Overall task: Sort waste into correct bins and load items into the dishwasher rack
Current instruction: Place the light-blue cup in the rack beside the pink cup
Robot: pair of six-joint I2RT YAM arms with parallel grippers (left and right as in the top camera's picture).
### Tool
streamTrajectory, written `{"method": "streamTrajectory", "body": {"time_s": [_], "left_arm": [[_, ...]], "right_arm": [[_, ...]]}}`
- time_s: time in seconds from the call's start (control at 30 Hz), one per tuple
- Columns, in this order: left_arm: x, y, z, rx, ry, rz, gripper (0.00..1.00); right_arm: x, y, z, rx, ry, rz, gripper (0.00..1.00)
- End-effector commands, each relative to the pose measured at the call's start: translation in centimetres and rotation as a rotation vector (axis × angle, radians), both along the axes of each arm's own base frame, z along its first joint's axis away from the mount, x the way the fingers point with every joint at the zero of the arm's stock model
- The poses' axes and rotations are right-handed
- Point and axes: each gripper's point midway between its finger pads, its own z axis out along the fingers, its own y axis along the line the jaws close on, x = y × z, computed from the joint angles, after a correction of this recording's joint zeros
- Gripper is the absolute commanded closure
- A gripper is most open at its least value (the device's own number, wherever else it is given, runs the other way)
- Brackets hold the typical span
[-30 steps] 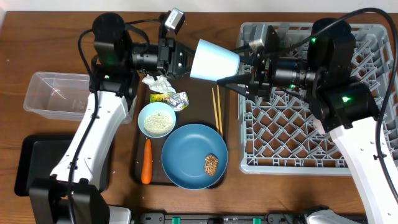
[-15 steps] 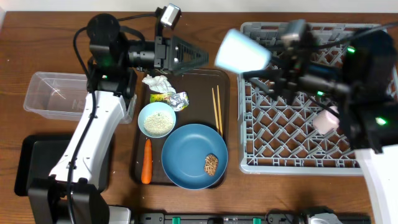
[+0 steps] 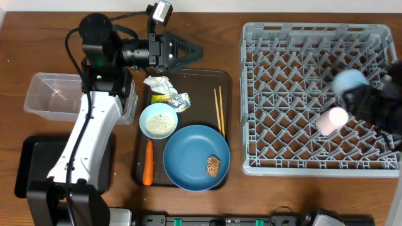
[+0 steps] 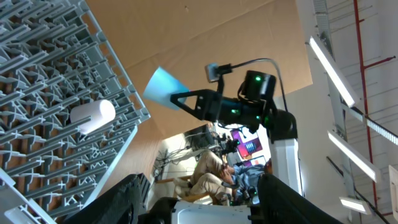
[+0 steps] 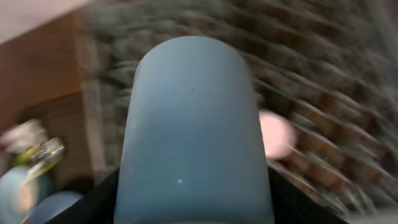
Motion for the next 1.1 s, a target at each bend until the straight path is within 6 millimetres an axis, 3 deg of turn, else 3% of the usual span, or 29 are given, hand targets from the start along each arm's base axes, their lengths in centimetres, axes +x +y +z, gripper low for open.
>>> {"method": "streamTrajectory", "body": {"time_s": [0.0, 0.2, 0.37, 0.57, 0.67, 0.9, 0.93, 1.0, 1.07], "left_arm": [[-0.5, 0.1, 1.2, -0.004, -0.062, 0.006, 0.39], [-0.5, 0.1, 1.2, -0.004, -0.062, 0.006, 0.39], [-0.5, 0.1, 1.2, -0.004, -0.061, 0.006, 0.39], [-0.5, 0.1, 1.2, -0.004, -0.062, 0.006, 0.39], [-0.5, 0.1, 1.2, -0.004, -0.062, 0.006, 0.39], [-0.5, 0.1, 1.2, -0.004, -0.061, 0.006, 0.39], [-0.5, 0.1, 1.2, -0.004, -0.061, 0.006, 0.39], [-0.5, 0.1, 1.2, -0.004, -0.061, 0.006, 0.39], [-0.5, 0.1, 1.2, -0.004, -0.061, 0.006, 0.39]], "right_arm": [[-2.0, -5.1, -1.4, -0.038, 0.093, -0.253, 0.44], [-4.3, -9.3, -4.6, -0.009, 0.251, -0.404, 0.45], [-3.9, -11.1, -7.6, 0.041, 0.341, -0.445, 0.45], [-1.8, -11.8, -11.1, 0.119, 0.398, -0.422, 0.45], [-0.3, -11.7, -12.1, 0.169, 0.376, -0.402, 0.45], [1.2, -12.2, -13.8, 0.203, 0.371, -0.401, 0.46], [1.2, -12.2, -14.0, 0.206, 0.378, -0.401, 0.44], [1.0, -11.9, -14.2, 0.222, 0.393, -0.397, 0.31], [0.7, -11.7, -14.2, 0.228, 0.405, -0.397, 0.28]]}}
